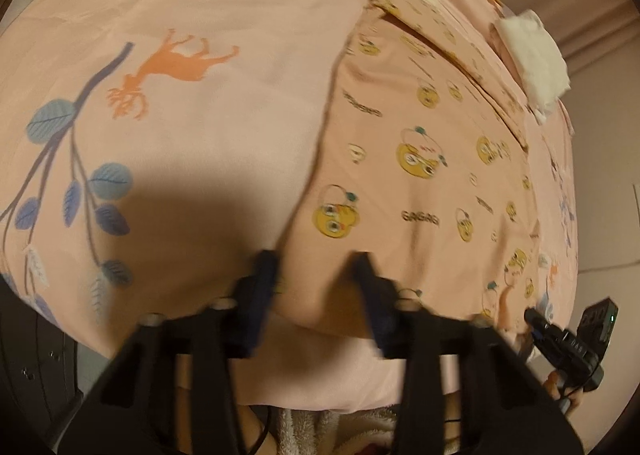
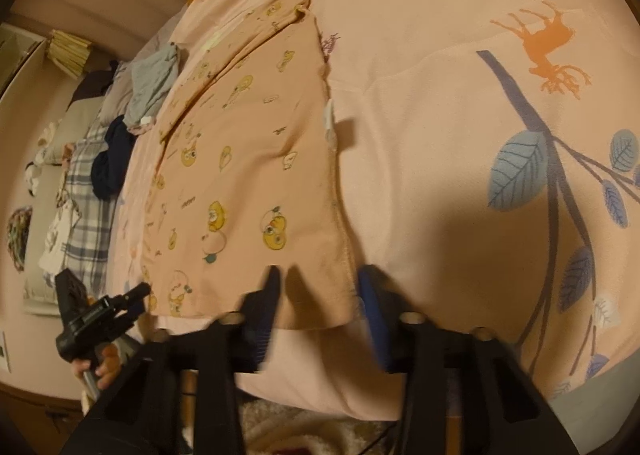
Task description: Fold small clothes
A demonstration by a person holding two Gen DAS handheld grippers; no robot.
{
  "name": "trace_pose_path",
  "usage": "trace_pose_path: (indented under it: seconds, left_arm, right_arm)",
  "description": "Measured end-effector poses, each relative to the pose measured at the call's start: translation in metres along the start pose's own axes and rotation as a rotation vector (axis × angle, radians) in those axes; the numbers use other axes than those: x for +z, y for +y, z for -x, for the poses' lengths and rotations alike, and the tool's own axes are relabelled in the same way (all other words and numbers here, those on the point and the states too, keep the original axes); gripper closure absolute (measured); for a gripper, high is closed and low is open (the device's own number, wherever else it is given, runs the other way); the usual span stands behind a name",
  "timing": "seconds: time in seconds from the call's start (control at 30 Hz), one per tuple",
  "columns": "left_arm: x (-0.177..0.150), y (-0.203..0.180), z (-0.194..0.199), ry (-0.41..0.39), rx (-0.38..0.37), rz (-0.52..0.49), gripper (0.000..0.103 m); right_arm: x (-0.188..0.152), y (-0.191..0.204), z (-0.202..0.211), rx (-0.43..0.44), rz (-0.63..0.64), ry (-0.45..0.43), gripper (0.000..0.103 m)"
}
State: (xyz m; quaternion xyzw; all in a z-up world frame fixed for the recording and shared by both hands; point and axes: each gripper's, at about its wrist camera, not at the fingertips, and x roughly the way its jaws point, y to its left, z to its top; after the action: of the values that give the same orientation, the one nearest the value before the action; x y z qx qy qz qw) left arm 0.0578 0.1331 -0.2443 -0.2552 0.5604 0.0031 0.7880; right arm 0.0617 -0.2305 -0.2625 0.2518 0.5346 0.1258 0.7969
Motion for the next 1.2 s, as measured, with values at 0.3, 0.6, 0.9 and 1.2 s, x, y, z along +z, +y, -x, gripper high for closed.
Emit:
trace_pose_path:
  seconds: [0.3, 0.6, 0.9, 1.2]
  left_arm:
    - [0.01, -0.012, 0.004, -0.004, -0.062, -0.03, 0.094]
    - [0.043, -0.034, 0.024, -0.087, -0.18, -0.022, 0.094]
    - [0.105, -0.053, 0.014, -0.132, -0.24, 0.03, 0.094]
    - [0.124, -0.036, -0.012, -0.11, -0.099, 0.064, 0.086]
  right_arm:
    - [0.003, 0.001, 0.005, 0.079, -0.001, -0.035, 0.091]
    - [0.033, 0.017, 0.02, 0.157, 0.027, -0.11, 0.091]
    - [0.098, 0.034, 0.018, 0.118, 0.069, -0.152, 0.095]
    - [0.12, 0.043, 0.005, -0.051, 0.184, -0.095, 0.093]
